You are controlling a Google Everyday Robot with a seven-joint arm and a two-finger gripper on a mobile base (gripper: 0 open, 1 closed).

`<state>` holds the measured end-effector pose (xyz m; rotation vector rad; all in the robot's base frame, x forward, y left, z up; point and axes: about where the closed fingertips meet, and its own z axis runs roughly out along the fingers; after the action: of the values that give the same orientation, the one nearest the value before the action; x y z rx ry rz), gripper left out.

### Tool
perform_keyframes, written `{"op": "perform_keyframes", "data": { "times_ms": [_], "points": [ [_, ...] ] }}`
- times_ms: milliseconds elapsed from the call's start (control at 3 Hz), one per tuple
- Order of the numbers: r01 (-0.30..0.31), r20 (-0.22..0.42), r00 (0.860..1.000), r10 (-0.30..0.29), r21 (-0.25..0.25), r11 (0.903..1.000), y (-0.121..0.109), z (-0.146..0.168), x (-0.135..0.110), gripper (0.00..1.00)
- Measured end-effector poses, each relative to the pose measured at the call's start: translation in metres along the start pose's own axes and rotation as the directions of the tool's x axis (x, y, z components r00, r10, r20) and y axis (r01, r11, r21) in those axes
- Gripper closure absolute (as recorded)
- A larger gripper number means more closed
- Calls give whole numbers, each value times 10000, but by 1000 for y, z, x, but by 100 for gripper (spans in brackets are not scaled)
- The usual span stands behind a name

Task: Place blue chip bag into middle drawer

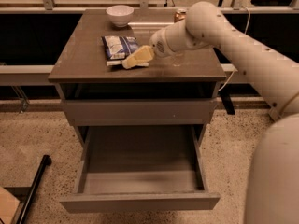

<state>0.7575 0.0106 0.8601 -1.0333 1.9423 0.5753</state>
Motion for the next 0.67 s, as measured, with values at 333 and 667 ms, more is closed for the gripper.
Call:
{"op": "perform_keyframes", "data": {
  "times_ms": [333,667],
  "points": [
    [-167,283,9995,170,-128,9998,-8,42,-20,0],
    [-291,301,9991,299,-281,9992,-10,63,-25,0]
  ]
}}
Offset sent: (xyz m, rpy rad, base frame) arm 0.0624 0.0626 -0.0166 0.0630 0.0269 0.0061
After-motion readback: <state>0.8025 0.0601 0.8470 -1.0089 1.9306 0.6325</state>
